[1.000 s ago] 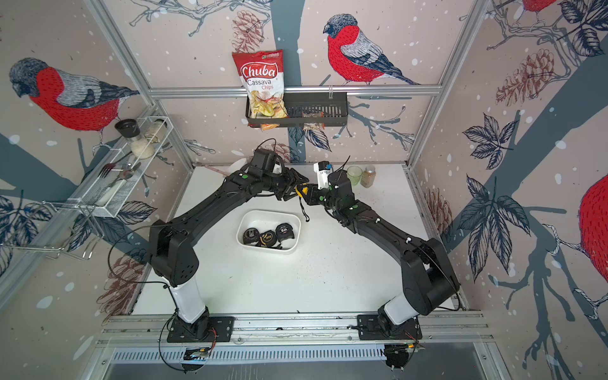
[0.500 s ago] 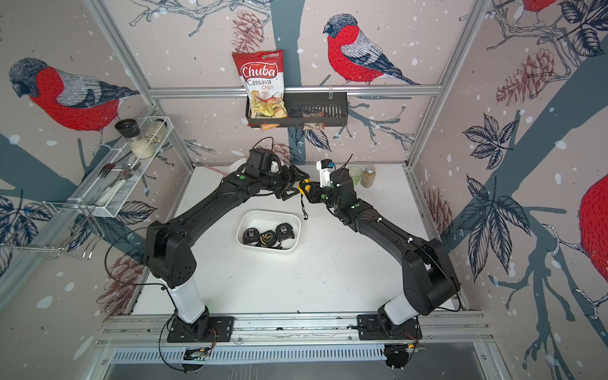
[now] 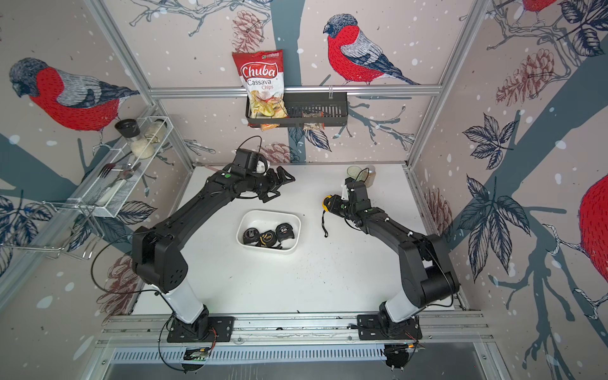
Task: Take the tape measure out of the storage box
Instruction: Place the tape measure at the center of the board.
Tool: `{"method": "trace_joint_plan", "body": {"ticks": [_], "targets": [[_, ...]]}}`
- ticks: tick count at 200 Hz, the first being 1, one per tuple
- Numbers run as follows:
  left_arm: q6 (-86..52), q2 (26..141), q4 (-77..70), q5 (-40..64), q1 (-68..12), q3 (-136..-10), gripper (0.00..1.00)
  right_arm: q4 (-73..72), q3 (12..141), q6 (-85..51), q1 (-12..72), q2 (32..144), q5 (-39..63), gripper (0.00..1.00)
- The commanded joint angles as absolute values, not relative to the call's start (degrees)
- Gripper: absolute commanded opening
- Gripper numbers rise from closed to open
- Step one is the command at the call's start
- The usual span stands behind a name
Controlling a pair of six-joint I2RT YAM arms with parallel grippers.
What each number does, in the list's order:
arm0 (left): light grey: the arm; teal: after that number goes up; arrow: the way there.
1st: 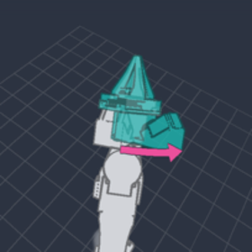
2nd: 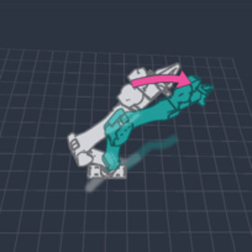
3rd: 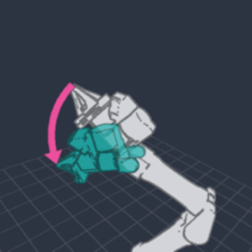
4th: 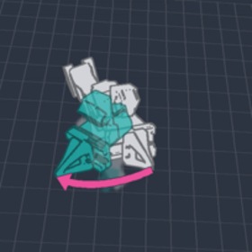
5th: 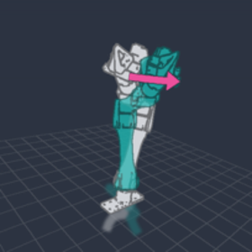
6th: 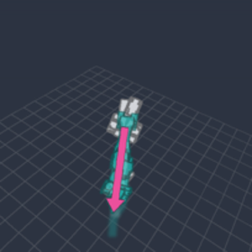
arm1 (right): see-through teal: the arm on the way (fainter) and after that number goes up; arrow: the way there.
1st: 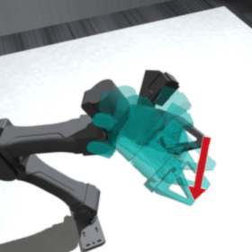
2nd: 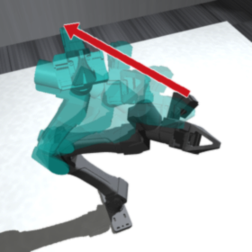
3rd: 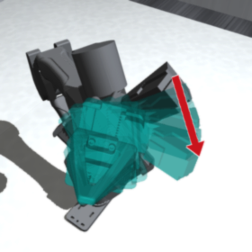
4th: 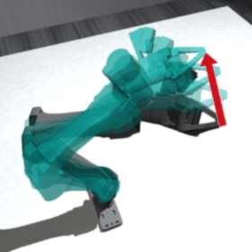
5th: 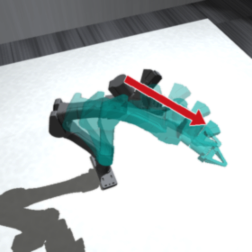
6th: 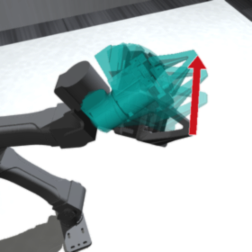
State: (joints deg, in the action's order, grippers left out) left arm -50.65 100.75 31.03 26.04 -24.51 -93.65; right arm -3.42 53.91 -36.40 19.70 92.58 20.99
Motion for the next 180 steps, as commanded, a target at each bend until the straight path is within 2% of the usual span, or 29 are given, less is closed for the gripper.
{"method": "trace_joint_plan", "body": {"ticks": [1,59,105,152,180], "targets": [[-42.3,102.7,40.7,18.5,-24.8,-97.3,0.97,-0.4,55.4,-39.8,18.3,97.6,26.5,0.0],[-37.2,106.0,51.5,6.9,-27.6,-101.6,0.96,5.8,60.4,-39.0,17.6,107.9,27.9,0.0],[-35.4,106.7,55.0,2.0,-29.3,-100.8,0.97,8.1,59.9,-39.8,17.1,108.7,25.7,0.0],[-33.1,107.1,57.8,-2.5,-30.1,-99.4,0.97,9.3,57.8,-41.7,17.0,107.2,23.1,0.45],[-32.8,107.0,57.4,-2.5,-30.2,-98.4,0.96,9.6,56.9,-42.3,17.0,106.8,22.1,0.62]]}}
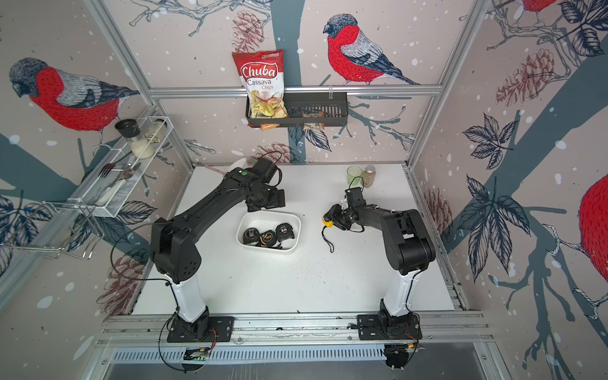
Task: Take the tape measure out of the storage box
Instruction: Place the tape measure at the center of the board, then pick up the tape measure from the storage box.
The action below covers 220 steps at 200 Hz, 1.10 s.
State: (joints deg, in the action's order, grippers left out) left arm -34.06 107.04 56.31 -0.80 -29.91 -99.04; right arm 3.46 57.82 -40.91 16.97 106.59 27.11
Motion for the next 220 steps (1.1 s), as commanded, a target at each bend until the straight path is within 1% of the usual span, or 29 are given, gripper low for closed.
{"method": "trace_joint_plan", "body": {"ticks": [1,32,52,71,82,121,153,182,220], "targets": [[-32.8,107.0,57.3,-2.5,-30.2,-98.4,0.96,9.6,56.9,-42.3,17.0,106.7,22.1,0.63],[-32.5,107.0,57.0,-2.1,-30.2,-98.1,0.97,9.8,56.2,-42.7,17.0,105.8,21.3,0.75],[-31.6,107.0,57.1,-2.1,-30.3,-97.8,0.97,9.9,55.5,-43.0,16.9,104.5,20.5,0.84],[-30.7,107.4,57.6,-2.5,-30.3,-97.7,0.97,9.9,54.6,-43.4,16.9,102.3,19.5,0.95],[-30.0,107.6,57.7,-2.6,-30.2,-97.7,0.97,10.3,54.3,-43.7,16.9,100.9,18.4,0.99],[-26.7,108.9,57.1,-1.2,-31.0,-97.3,0.97,12.9,54.8,-43.6,17.0,95.8,12.8,1.0],[-24.1,110.8,57.1,-1.8,-32.4,-96.5,0.97,13.2,55.6,-40.8,18.1,87.4,6.8,1.0],[-23.2,113.4,56.6,-1.5,-34.3,-95.5,0.97,12.8,56.6,-39.4,17.9,82.8,6.3,1.0],[-23.6,116.2,54.1,0.4,-36.2,-95.7,0.97,13.0,57.0,-39.9,17.9,82.2,7.6,1.0]]}}
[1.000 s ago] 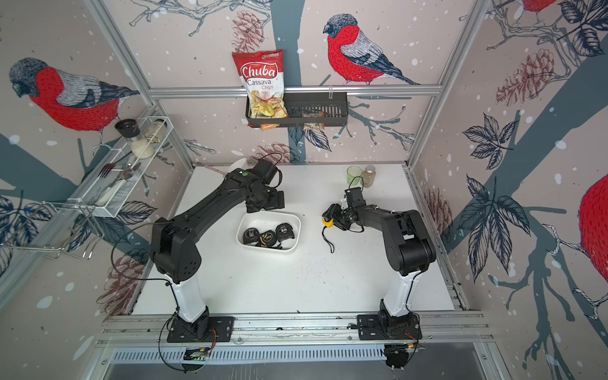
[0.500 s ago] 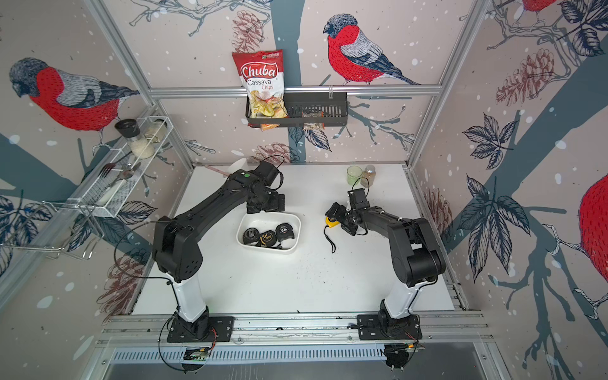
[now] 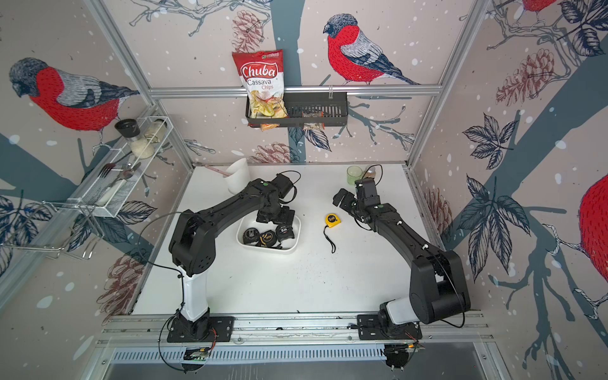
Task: Take the tape measure out of the storage box
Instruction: Pick up the tape measure from the storage box.
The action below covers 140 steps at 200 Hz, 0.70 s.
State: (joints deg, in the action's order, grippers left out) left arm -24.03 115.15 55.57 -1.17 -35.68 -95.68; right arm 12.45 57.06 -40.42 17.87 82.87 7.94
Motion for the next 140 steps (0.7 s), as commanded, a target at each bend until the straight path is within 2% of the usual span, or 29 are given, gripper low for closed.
{"method": "trace_joint_plan", "body": {"ticks": [1,103,111,120,140], "targets": [[-23.6,116.2,54.0,0.4,-36.2,-95.7,0.97,13.0,57.0,-39.9,17.9,82.2,7.7,1.0],[-27.1,123.7,49.7,4.0,-36.5,-96.0,0.96,12.4,55.5,-38.8,17.8,78.8,10.5,1.0],[-27.4,123.9,49.9,3.5,-36.5,-96.3,0.91,12.8,55.5,-38.6,17.7,78.6,10.6,1.0],[-27.7,123.8,50.1,3.1,-36.6,-96.4,0.82,13.1,55.4,-38.3,17.4,78.6,10.7,1.0],[-28.6,123.6,50.6,2.1,-36.6,-96.4,0.46,13.1,55.0,-38.0,16.6,78.2,11.1,1.0]]}}
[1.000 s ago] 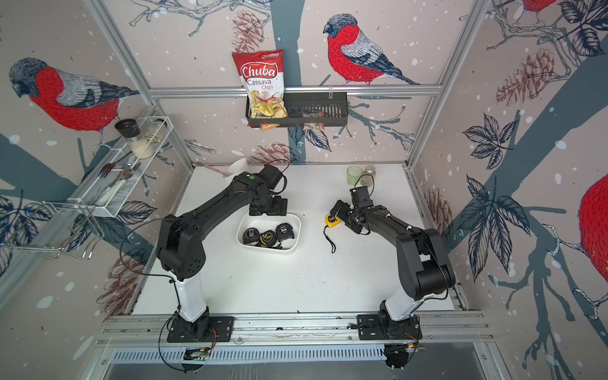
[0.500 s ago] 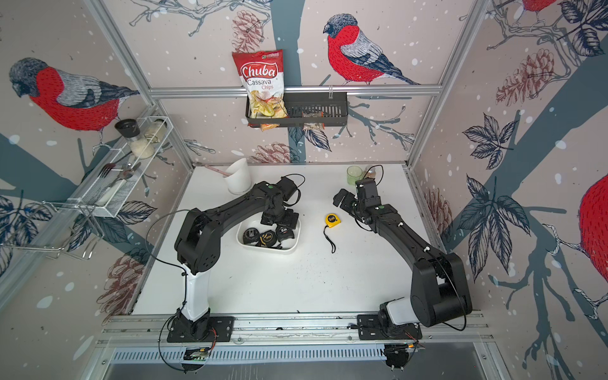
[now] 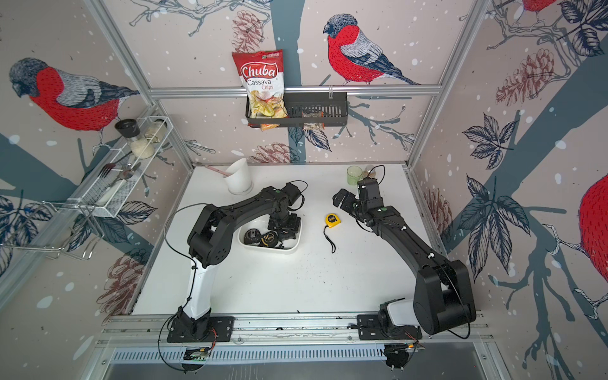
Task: Take the tape measure out of the storage box
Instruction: Pick up the tape measure from the storage box.
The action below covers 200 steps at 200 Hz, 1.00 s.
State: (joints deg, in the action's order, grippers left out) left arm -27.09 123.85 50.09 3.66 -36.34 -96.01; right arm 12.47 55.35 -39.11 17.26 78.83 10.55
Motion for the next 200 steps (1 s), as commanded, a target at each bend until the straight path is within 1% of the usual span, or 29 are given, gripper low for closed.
{"method": "trace_joint_plan", "body": {"ticks": [1,20,29,46,78,99,145,178,200], "targets": [[-28.6,123.6,50.6,2.0,-36.6,-96.4,0.44,13.1,55.0,-38.0,16.5,78.2,11.2,1.0],[-29.2,123.5,51.3,0.8,-36.5,-97.1,0.16,12.6,55.0,-37.8,15.9,78.2,12.0,1.0],[-29.4,123.4,52.1,0.1,-36.5,-97.8,0.0,12.4,55.1,-37.6,15.8,78.2,12.4,1.0],[-29.4,122.6,53.9,-0.7,-36.5,-100.2,0.0,12.2,55.3,-36.8,15.8,78.7,13.7,1.0],[-30.3,119.1,58.0,-1.4,-35.9,-105.0,0.0,10.9,55.2,-33.9,16.6,79.4,19.1,1.0],[-32.5,115.7,59.0,0.5,-34.5,-106.8,0.0,10.8,55.0,-31.5,18.6,79.2,21.7,1.0],[-41.8,109.6,53.8,13.4,-28.7,-109.8,0.0,3.4,49.7,-30.6,22.3,74.1,27.5,0.99],[-50.7,109.0,46.4,23.6,-28.0,-110.2,0.0,-2.8,50.2,-29.9,25.4,73.3,29.2,0.98],[-55.2,109.2,41.1,28.7,-28.2,-109.3,0.0,-5.0,52.8,-28.6,28.1,75.4,27.3,0.98]]}}
